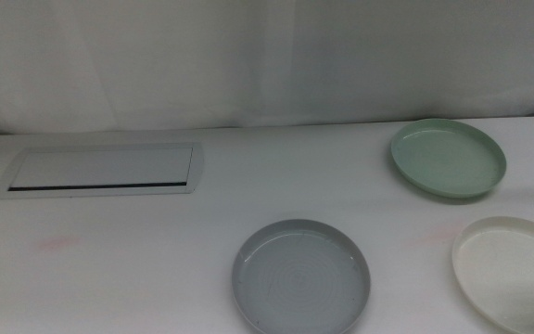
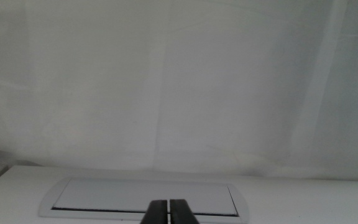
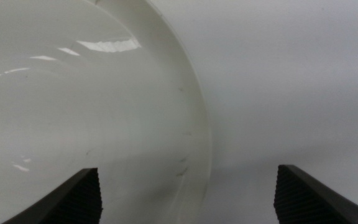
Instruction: Stack the three bowls on top of each other.
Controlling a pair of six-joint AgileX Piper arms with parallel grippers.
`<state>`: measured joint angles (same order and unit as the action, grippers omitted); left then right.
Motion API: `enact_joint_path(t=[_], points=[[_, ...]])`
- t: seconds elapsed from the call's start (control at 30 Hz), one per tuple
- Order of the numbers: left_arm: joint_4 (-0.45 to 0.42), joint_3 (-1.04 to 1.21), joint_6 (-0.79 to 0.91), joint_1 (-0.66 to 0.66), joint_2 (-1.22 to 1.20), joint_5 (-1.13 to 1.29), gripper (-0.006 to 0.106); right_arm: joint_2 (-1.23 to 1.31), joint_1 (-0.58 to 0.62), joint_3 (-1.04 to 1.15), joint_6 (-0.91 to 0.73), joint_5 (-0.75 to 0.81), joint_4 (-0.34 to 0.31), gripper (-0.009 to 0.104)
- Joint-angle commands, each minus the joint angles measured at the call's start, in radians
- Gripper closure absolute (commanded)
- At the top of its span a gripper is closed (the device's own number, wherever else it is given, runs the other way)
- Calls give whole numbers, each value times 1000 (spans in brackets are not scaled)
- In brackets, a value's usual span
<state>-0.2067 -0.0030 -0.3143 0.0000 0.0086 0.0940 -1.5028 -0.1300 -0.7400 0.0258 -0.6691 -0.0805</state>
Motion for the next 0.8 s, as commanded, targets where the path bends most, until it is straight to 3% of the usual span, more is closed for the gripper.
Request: enact_joint_path(t=[0.0, 0.43, 0.53, 0.67, 0.77], points=[[6, 29, -8, 0, -39, -1, 103, -37, -11, 5, 2, 34, -5, 20], [6, 29, -8, 0, -39, -3, 103, -203, -11, 5, 30, 163, 24, 23], [6, 29, -8, 0, -39, -3, 103, -217, -11, 3, 30, 171, 34, 43], [6, 29, -8, 0, -39, -3, 103, -217, -11, 3, 30, 192, 39, 98], [6, 29, -8, 0, -39, -3, 103, -217, -11, 3, 37, 210, 37, 98]])
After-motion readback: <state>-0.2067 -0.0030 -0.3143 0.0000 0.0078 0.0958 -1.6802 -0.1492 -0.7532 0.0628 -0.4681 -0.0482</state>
